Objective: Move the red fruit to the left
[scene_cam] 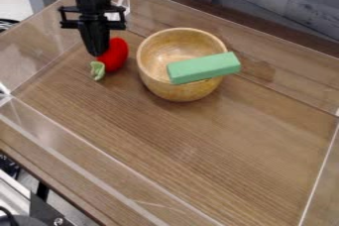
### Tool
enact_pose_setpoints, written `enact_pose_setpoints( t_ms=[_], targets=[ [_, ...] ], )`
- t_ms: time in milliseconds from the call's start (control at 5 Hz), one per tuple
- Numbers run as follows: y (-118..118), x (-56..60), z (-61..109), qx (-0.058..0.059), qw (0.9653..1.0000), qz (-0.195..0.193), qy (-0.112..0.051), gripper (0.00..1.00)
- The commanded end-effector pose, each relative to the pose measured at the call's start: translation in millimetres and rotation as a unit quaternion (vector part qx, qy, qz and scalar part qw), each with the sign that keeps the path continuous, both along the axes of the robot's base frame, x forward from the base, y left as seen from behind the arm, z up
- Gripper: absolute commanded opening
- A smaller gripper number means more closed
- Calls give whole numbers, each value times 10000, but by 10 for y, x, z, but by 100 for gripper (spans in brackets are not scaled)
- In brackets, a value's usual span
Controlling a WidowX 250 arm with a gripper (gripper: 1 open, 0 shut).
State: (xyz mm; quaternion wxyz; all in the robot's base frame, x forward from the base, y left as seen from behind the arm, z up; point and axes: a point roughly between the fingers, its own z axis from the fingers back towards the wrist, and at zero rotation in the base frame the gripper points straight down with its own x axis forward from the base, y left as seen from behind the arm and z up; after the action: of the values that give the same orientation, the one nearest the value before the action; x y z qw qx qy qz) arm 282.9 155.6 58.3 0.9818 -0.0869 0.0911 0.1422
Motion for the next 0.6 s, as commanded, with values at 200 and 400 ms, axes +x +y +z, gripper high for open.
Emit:
enact_pose_setpoints(
  t_ms=[200, 400],
  targets=[
    [9, -9, 49, 124, 9995, 195, -200, 0],
    [-82, -75, 17, 128, 9995, 204, -186, 0]
  ],
)
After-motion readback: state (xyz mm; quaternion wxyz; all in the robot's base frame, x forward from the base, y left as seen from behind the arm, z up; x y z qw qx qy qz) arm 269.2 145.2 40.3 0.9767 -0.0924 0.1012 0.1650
